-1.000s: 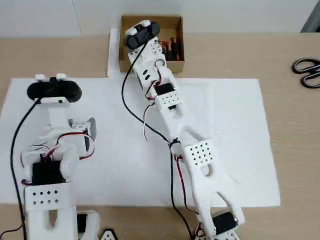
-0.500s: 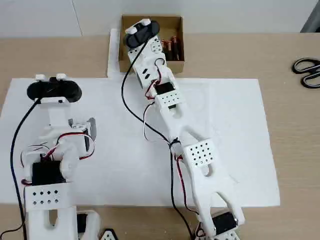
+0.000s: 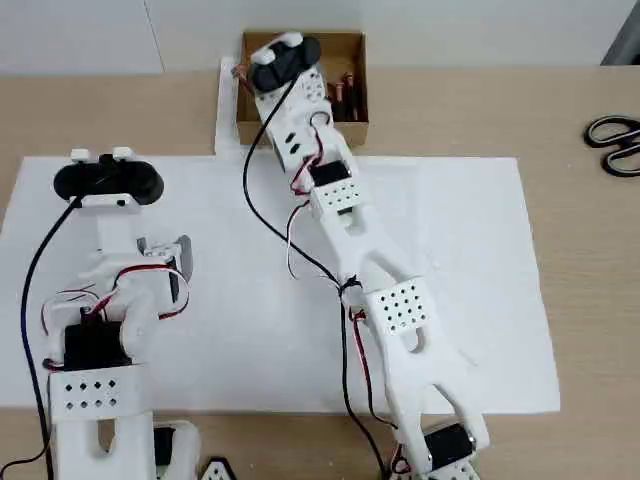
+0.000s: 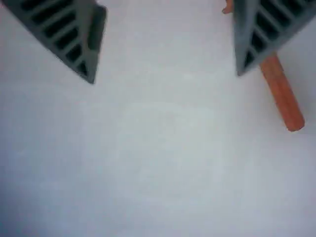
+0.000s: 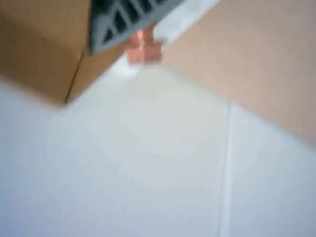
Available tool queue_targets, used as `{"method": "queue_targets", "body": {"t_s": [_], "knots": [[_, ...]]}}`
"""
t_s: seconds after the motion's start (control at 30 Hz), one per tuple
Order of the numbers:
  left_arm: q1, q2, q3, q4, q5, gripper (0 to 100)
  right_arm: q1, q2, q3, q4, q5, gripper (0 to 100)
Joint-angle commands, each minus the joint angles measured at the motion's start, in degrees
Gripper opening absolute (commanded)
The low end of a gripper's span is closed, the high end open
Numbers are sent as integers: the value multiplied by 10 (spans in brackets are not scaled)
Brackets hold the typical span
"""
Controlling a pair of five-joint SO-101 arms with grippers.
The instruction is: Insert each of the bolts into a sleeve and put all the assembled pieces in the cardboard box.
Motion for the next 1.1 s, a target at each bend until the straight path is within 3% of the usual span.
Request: {"method": "queue_targets", "body": {"t_s": [0.0, 0.37, 0.67, 1.07], "knots": [[0, -10, 0, -10, -3, 174, 6, -23, -95, 57, 9, 235], [-2, -10, -6, -11, -4, 174, 67, -22, -344, 320, 9, 235], [-29, -4, -90, 60, -4, 175, 151, -153, -341, 548, 6, 234], [-80, -9, -152, 164, -65, 175, 191, -349, -339, 892, 6, 234]]}}
